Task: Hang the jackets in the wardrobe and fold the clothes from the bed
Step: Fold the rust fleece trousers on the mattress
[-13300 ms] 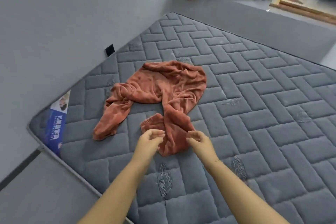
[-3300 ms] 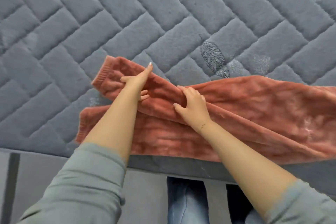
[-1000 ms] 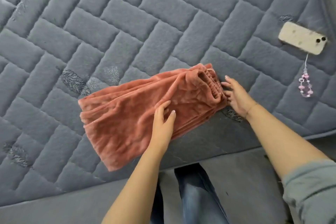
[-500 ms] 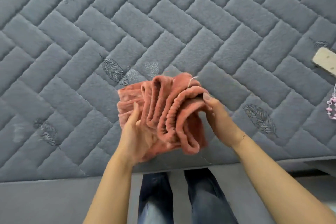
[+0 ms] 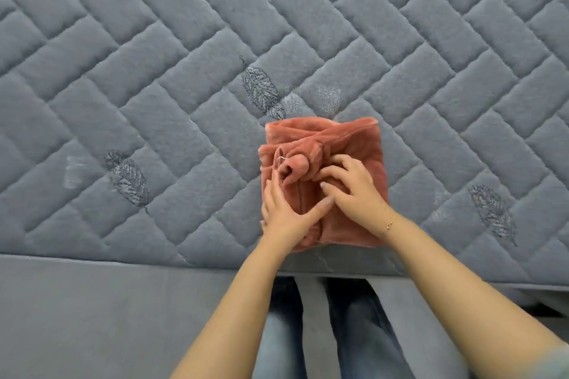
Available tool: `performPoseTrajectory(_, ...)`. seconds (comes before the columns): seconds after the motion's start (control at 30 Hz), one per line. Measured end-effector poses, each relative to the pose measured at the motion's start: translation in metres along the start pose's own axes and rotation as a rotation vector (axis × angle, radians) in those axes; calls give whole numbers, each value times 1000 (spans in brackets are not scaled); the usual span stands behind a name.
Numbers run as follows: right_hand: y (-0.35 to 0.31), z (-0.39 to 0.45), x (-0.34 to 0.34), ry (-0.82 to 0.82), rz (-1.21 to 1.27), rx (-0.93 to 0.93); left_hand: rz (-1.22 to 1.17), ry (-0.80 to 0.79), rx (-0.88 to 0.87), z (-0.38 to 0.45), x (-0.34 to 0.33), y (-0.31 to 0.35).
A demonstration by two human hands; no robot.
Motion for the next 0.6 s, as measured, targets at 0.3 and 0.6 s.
performPoseTrajectory(0.3, -13, 78, 53, -43, -254, 114, -314, 179, -4, 41, 39, -13)
performPoseTrajectory(0.6, 10, 158, -17, -652, -558, 8, -797, 789, 111, -76, -34, -79)
Point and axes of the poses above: each hand's wrist, its own z-axis towards the middle knuckle, its own x-axis out of the back of the hand, y = z × x, the point moved 9 cm from there along z, towards the middle knuckle, and after that the axes turned 3 degrees about -x, right-handed, at the moved point
